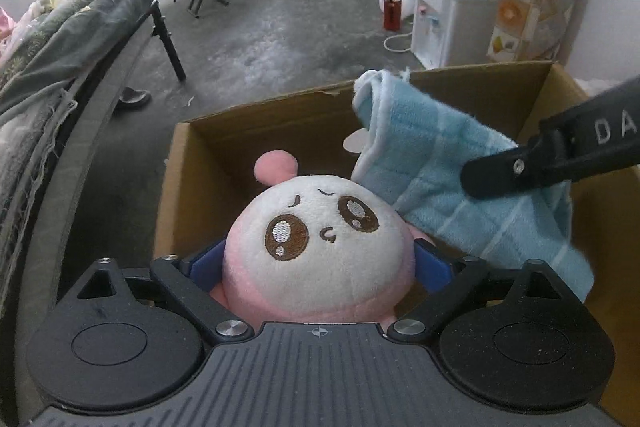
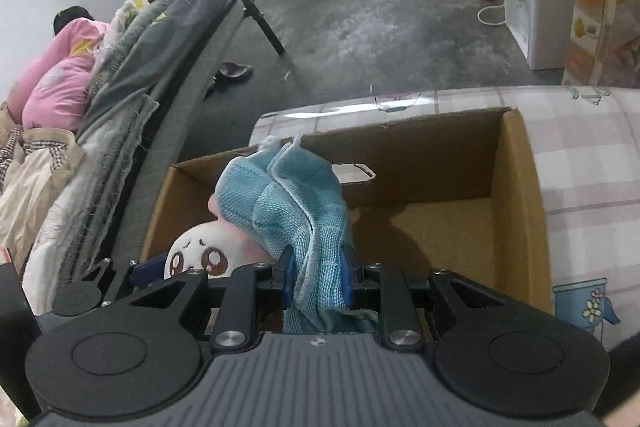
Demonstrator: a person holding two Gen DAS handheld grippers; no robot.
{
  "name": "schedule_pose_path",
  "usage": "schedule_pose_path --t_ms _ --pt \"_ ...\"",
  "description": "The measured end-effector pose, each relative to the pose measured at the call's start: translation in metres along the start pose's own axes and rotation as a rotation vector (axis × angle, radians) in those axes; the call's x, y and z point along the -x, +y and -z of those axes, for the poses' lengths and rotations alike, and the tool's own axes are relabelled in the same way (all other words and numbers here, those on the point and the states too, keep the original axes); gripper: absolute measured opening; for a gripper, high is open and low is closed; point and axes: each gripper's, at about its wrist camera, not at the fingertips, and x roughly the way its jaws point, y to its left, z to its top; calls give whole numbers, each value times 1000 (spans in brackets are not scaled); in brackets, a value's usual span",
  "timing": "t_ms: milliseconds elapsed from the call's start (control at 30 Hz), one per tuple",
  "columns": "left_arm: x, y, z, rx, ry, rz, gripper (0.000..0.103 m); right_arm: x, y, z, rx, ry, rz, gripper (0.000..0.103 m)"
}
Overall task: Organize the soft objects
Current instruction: 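Carry the plush toy and towel into the cardboard box and release both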
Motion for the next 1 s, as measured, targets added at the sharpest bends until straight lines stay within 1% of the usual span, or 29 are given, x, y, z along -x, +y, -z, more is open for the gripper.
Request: schedule_pose_path --t_ms 100,167,233,433,567,700,833,933,967,1000 --pt "-4 -4 2 8 30 -17 98 -9 -5 -3 -7 7 11 16" --pt "-5 -6 0 -3 22 -43 99 -13 -10 -3 -20 7 11 16" --pt "-7 -6 -1 2 20 -51 99 -15 -13 -5 -27 4 10 16" --pt "-3 7 -2 53 -23 -32 100 -11 -19 -5 -48 -28 24 16" --pt "9 10 -5 59 -102 -39 102 -4 -17 -4 -44 -57 35 16" --pt "17 14 -9 85 -128 -53 102 -7 -16 -2 -42 -61 54 16" --pt "29 22 -10 139 -138 -38 102 -15 -10 1 -17 -62 80 17" --pt "39 30 -10 185 -145 -31 102 -25 -6 2 1 -53 90 18" --pt "42 33 -8 198 -149 -25 102 -30 -5 3 6 -33 86 22" --pt "45 36 -7 211 -149 -18 102 -37 -5 3 9 -2 73 31"
